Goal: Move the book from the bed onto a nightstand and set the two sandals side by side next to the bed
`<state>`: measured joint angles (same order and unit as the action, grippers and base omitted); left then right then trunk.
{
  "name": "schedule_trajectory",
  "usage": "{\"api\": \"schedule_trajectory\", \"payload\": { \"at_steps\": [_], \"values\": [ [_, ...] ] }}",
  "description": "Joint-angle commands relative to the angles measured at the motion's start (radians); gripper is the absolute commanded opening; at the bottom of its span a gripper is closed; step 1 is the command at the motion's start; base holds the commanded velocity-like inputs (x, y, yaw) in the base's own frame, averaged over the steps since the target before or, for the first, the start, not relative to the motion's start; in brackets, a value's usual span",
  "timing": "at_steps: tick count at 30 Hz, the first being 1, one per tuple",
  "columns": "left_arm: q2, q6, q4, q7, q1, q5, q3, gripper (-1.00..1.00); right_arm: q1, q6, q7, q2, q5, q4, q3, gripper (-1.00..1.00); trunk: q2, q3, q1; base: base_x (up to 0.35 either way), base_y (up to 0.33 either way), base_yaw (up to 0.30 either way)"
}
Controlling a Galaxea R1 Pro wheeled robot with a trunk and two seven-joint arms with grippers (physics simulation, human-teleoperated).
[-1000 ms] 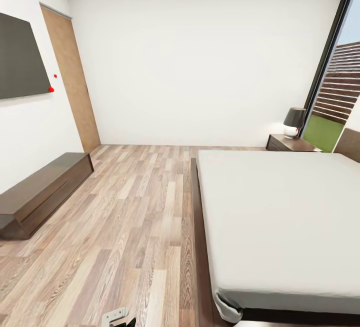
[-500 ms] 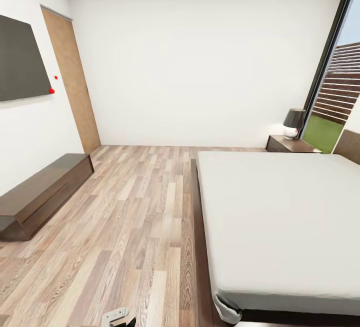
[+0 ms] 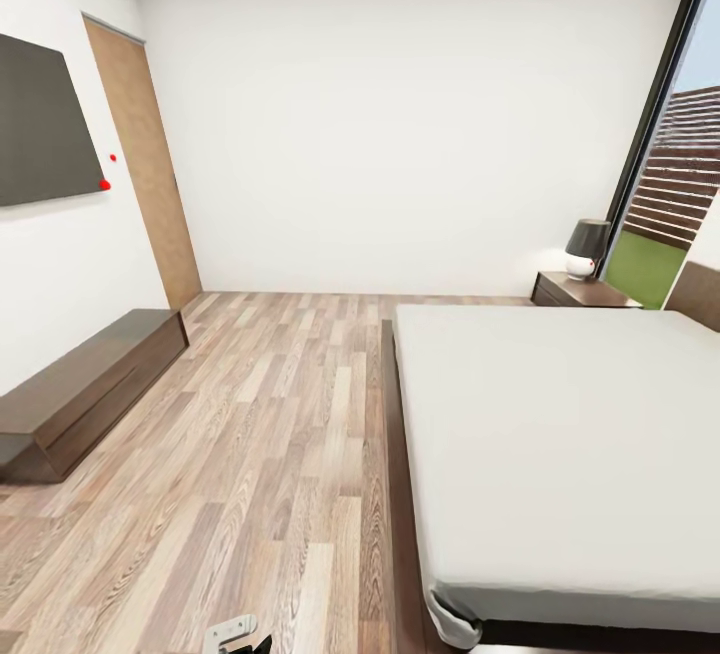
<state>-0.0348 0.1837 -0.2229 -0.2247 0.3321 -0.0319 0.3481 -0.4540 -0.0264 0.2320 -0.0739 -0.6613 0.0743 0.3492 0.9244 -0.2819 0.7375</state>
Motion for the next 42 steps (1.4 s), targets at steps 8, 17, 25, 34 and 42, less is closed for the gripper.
{"api": "schedule_trajectory", "payload": {
  "at_steps": [8,17,25,34,42],
  "values": [
    [0.000,0.002,0.000,-0.005,0.001,-0.004,0.008,1.00,-0.002,-0.003,0.007,0.000,-0.011,0.004,0.008,1.00,-0.055,0.024,-0.031,0.000,0.000,0.000],
    [0.000,0.002,0.000,-0.005,0.001,-0.004,0.008,1.00,-0.002,-0.003,0.007,0.000,-0.011,0.004,0.008,1.00,-0.118,0.052,-0.065,0.000,0.000,0.000],
    [0.000,0.002,0.000,-0.005,0.001,-0.004,0.008,1.00,-0.002,-0.003,0.007,0.000,-0.011,0.004,0.008,1.00,-0.174,0.077,-0.096,0.000,0.000,0.000],
    [0.000,0.002,0.000,-0.006,0.001,-0.004,0.008,1.00,-0.002,-0.003,0.007,0.000,-0.011,0.004,0.008,1.00,-0.237,0.105,-0.130,0.000,0.000,0.000],
    [0.000,0.000,0.000,-0.007,0.001,-0.003,0.008,1.00,-0.002,-0.003,0.007,0.000,-0.011,0.004,0.008,1.00,-0.293,0.130,-0.161,0.000,0.000,0.000]
  ]
}}
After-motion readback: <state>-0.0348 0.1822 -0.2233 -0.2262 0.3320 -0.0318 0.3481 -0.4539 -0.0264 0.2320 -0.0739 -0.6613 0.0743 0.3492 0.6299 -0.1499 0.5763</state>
